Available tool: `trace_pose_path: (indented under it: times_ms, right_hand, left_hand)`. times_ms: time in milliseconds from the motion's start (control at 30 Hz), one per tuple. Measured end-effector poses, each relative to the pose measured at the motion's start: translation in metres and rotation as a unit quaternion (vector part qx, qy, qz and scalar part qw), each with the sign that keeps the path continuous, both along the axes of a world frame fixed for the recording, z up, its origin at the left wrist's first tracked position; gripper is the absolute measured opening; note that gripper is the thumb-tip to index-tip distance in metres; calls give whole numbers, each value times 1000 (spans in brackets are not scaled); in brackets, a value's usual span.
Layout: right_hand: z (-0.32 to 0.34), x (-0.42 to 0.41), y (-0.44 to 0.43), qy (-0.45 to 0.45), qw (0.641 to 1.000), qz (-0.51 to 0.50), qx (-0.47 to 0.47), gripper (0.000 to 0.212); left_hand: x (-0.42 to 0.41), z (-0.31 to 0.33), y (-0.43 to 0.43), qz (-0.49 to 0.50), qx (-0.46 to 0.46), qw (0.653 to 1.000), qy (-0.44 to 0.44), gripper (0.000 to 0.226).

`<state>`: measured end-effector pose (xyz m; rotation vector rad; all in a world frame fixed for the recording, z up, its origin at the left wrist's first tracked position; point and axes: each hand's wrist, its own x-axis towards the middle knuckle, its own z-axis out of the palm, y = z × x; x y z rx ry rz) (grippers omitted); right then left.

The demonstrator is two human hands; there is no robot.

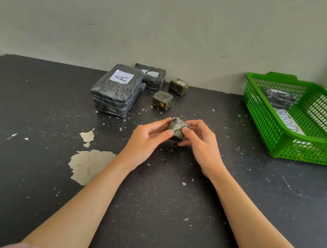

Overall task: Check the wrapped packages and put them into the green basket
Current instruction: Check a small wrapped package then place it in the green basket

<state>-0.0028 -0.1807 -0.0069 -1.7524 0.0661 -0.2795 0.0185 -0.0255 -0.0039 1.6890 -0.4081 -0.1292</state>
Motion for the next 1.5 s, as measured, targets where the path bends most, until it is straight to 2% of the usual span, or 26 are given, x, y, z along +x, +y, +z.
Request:
trace_pose_path:
  times_ms: [67,167,267,367,467,600,767,1000,1300,1500]
  right_hand:
    - [-1,1,3,-9,1000,-5,11,15]
    - [1,0,4,-10,998,-3,60,23]
    - [3,-2,0,2,993,-4,120,25]
    - [5,-1,-7,18,978,5,210,19]
    - [5,-1,-11,24,979,38,199,20]
    - [7,-3,-10,28,980,81,178,21]
    - [8,-3,-9,24,980,78,183,19]
    - [8,-3,-9,29,981,79,174,24]
    - [6,-1,-9,37,983,66,167,23]
    - [4,2,-7,46,994,45,90,34]
  left_hand:
    - [0,-4,-1,58,34,994,-82,50]
    - [0,-10,-1,114,132,956,-234,59]
    - [-2,-11,-4,109,166,935,-295,62]
    - [-4,-9,-9,97,86,952,-276,43]
    - [-2,-10,-10,105,69,950,-285,30]
    - [1,-11,-8,106,80,946,-296,33]
    - [-4,-8,-10,80,20,980,-180,43]
    - [-5,-7,-10,114,39,973,-196,36]
    - [-3,-4,-8,89,15,982,-164,31]
    - [-2,-4,-6,83,-40,987,-132,37]
